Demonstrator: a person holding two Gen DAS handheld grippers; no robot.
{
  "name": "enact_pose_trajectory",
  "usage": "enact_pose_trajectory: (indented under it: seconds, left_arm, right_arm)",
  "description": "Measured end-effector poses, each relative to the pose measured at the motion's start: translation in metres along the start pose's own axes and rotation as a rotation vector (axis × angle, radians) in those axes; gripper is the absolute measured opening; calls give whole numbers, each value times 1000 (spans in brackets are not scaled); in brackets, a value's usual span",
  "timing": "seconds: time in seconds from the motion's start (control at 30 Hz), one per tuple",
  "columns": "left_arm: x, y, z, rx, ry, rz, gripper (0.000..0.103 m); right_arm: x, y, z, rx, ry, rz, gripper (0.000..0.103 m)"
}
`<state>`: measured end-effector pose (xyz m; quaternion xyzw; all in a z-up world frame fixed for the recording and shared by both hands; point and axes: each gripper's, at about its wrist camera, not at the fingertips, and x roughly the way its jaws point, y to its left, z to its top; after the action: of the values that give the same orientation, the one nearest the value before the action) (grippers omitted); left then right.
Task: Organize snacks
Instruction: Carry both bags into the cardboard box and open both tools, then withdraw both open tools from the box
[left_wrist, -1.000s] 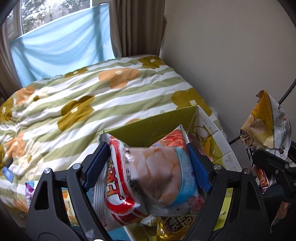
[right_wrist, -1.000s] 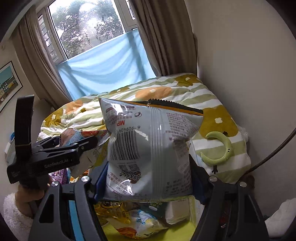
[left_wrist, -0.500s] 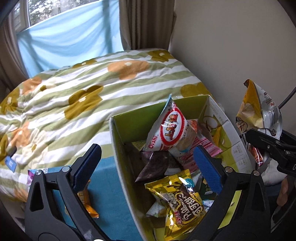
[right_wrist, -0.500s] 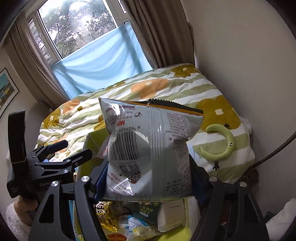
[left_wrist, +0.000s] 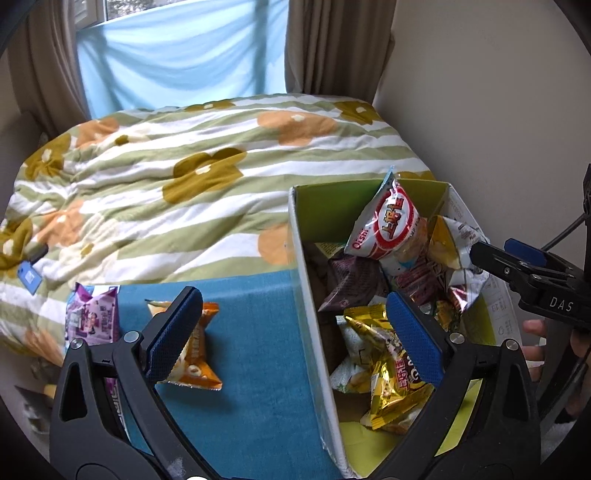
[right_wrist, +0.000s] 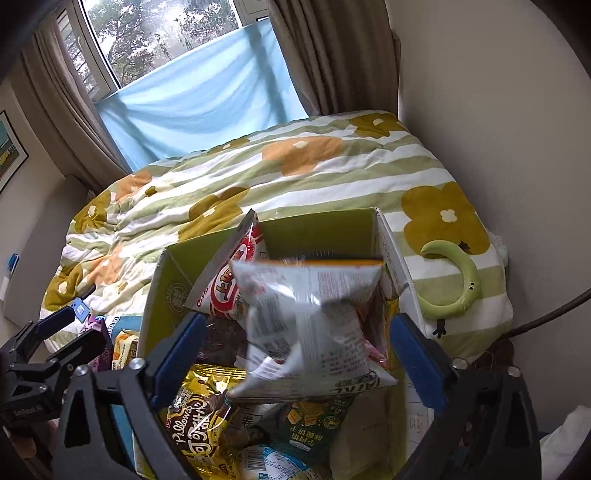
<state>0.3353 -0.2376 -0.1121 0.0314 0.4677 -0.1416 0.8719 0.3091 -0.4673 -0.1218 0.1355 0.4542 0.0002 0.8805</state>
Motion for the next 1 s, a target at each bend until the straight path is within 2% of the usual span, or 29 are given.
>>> enact_pose_trajectory:
  seconds: [0.1, 0.23, 0.7, 1.0]
  left_arm:
    - [-3, 5, -15, -24, 16, 13, 99]
    - [-9, 7, -25, -51, 16, 18, 99]
    - [-76, 13, -42, -58, -79, 83, 99]
    - [-128, 64, -65, -42, -154, 92, 99]
  right_arm:
    - [-6, 1, -14, -35, -16, 16, 102]
    - [-11, -4, -27, -43, 12, 32, 102]
    - [-62, 3, -31, -125, -84, -4, 102]
    - [-103, 29, -46, -106, -165, -21, 102]
